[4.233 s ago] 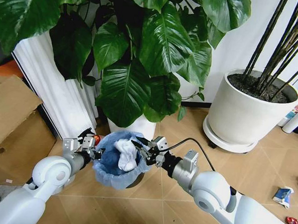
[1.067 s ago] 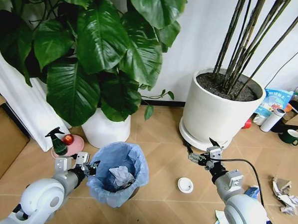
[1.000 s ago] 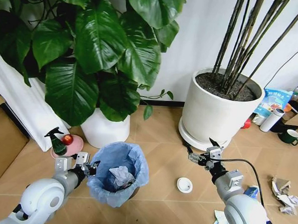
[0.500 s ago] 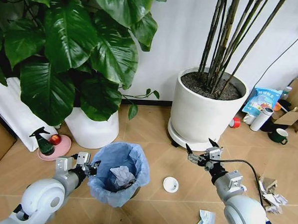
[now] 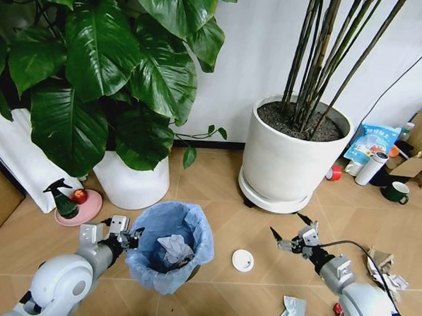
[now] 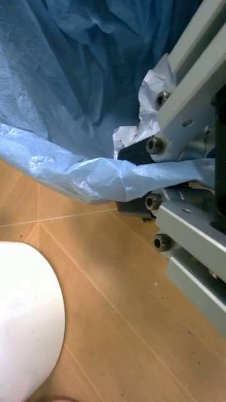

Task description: Pick up the trash bin and place the garbage on the floor into it.

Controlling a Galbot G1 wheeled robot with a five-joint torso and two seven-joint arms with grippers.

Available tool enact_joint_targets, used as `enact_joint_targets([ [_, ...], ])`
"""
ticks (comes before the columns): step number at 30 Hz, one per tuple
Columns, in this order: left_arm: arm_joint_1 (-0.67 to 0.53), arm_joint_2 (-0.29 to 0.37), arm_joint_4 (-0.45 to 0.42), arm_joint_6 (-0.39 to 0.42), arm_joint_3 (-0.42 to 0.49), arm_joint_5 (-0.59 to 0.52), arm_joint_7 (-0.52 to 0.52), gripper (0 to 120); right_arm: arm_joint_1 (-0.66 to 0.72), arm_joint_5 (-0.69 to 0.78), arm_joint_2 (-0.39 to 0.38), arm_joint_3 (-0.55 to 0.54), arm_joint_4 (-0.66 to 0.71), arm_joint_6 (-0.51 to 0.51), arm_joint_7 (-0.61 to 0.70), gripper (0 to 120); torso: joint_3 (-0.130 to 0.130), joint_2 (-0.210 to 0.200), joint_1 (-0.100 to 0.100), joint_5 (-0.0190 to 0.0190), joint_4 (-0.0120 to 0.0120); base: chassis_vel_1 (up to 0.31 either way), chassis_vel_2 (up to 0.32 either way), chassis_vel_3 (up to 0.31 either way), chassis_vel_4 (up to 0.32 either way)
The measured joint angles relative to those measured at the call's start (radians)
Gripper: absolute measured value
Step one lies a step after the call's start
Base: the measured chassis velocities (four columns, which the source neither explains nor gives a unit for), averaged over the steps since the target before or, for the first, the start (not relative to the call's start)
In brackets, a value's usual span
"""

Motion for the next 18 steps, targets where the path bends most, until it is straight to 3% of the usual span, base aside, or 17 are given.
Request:
enact_joint_targets([
  [6,-0.001,0.002,0.010,-0.002,0.003,0.000,-0.005,0,0.068,0.100,-0.006,-0.110,-0.113,-0.130,-0.019,100,0.000,0.000,0.000,-0.0009,0.0002,0.000,0.000,0.000,0.000],
  [18,-0.003,0.008,0.020,-0.003,0.011,-0.002,-0.012,0,0.264,0.093,0.070,-0.265,-0.355,-0.143,-0.018,100,0.000,0.000,0.000,-0.0006,0.0001,0.000,0.000,0.000,0.000],
])
